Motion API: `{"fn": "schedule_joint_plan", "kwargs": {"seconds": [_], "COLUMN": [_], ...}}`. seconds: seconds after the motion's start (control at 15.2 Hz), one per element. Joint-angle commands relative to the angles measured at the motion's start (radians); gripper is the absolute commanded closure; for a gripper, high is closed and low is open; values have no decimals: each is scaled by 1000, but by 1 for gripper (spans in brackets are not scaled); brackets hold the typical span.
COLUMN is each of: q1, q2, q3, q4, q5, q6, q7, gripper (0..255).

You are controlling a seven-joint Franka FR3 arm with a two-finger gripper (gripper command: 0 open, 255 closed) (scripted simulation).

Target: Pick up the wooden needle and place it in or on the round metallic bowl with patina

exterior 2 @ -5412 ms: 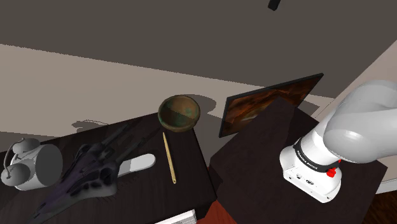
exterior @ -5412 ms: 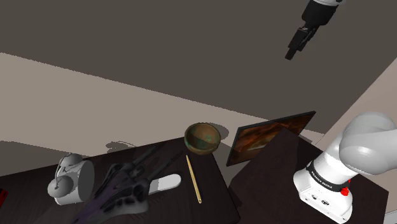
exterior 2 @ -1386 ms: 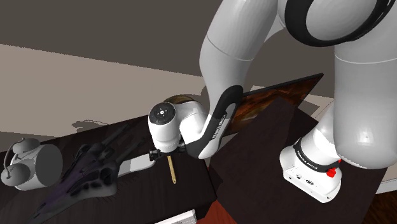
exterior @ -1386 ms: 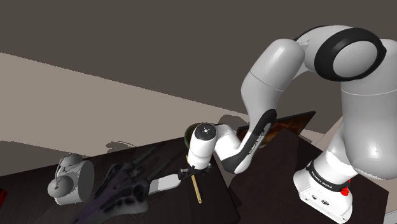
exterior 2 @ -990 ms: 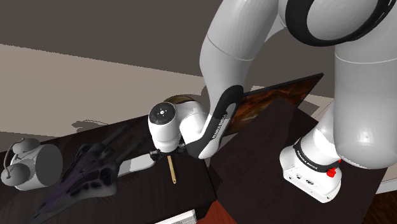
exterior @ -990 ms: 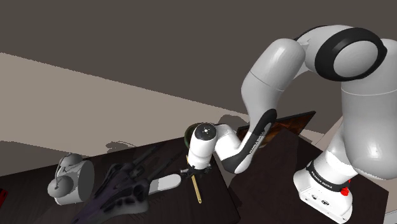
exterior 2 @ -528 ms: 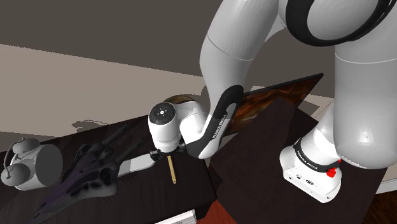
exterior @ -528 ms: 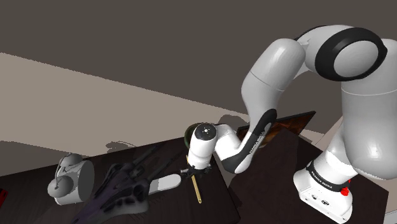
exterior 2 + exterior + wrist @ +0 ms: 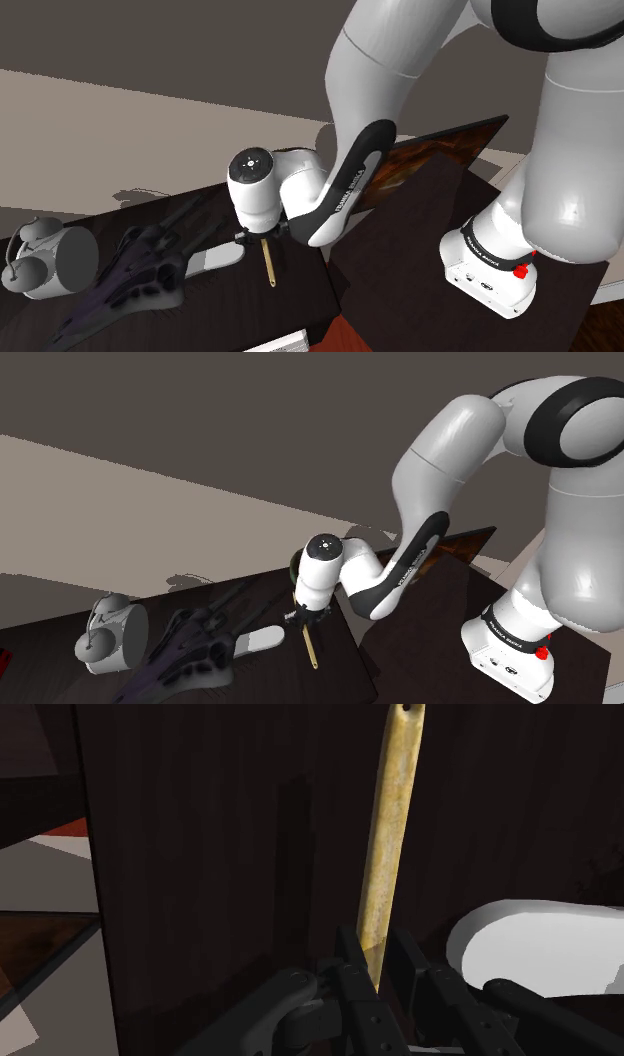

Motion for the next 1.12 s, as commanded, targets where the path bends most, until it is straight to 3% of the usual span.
{"fn": "schedule_joint_plan", "kwargs": {"seconds": [0.0,1.06], "q1": [-22,-174], "q2": [-25,-242], "q3": [26,224], "q4": [-7,-36], "q5": [26,292], "q6": [-18,-177], "q7": [-21,-214], "gripper": [255,255]}}
